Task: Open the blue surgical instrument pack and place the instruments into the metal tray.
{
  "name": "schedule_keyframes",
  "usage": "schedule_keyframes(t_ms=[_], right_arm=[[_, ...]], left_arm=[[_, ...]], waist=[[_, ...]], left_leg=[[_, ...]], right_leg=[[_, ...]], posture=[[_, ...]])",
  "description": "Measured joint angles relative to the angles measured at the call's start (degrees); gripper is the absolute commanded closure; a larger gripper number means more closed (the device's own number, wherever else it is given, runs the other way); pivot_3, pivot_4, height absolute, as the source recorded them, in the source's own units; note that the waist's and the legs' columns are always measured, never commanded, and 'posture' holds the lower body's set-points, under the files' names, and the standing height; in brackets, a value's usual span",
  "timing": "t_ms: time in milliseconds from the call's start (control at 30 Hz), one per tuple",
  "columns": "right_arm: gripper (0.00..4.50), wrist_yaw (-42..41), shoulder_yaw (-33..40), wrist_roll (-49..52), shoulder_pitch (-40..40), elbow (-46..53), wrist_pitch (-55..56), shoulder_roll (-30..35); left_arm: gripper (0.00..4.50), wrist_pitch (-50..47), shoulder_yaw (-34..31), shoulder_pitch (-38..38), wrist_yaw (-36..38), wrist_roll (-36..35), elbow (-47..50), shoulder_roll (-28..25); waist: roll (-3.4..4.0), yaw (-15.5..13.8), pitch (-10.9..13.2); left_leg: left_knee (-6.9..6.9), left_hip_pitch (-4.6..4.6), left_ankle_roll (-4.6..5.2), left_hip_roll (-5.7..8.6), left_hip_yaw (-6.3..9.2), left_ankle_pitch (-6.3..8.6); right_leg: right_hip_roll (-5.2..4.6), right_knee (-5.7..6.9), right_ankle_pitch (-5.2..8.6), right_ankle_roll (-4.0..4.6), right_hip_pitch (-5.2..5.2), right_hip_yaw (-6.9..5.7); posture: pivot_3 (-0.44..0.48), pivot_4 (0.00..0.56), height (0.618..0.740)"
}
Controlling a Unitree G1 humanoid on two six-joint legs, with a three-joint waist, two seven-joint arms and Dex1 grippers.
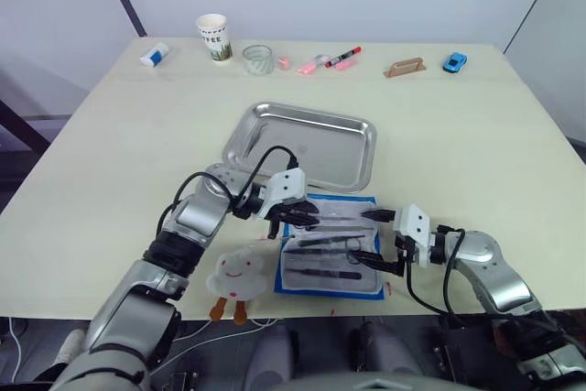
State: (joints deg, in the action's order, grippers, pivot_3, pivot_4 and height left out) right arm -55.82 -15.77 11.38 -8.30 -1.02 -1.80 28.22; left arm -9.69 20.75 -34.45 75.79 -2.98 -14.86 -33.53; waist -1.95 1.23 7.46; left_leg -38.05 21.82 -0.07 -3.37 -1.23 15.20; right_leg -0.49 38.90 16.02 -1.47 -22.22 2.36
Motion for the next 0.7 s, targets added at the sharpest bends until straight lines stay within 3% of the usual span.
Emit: schedule_keyframes(t_ms=[33,67,700], right_arm=[[0.00,0.00,0.00,-0.01,0.00,0.00,0.00,0.00],[0.00,0.00,0.00,-0.01,0.00,0.00,0.00,0.00],[0.00,-0.01,-0.06,-0.01,-0.05,0.00,0.00,-0.03]], left_arm=[[4.42,0.55,0.00,0.00,0.04,-0.10,-0.44,0.21],[4.48,0.85,0.00,0.00,0.12,-0.14,-0.61,0.23],[4.48,-3.05,0.27,-1.63,2.96,-0.34,0.01,-0.36]], waist=[[0.00,0.00,0.00],[0.00,0.00,0.00],[0.01,0.03,0.01]], left_leg=[[0.00,0.00,0.00,0.00,0.00,0.00],[0.00,0.00,0.00,0.00,0.00,0.00],[0.01,0.00,0.00,0.00,0.01,0.00]], right_leg=[[0.00,0.00,0.00,0.00,0.00,0.00],[0.00,0.00,0.00,0.00,0.00,0.00],[0.01,0.00,0.01,0.00,0.00,-0.01]], posture=[[0.000,0.150,0.728],[0.000,0.150,0.728],[0.000,0.150,0.728]])
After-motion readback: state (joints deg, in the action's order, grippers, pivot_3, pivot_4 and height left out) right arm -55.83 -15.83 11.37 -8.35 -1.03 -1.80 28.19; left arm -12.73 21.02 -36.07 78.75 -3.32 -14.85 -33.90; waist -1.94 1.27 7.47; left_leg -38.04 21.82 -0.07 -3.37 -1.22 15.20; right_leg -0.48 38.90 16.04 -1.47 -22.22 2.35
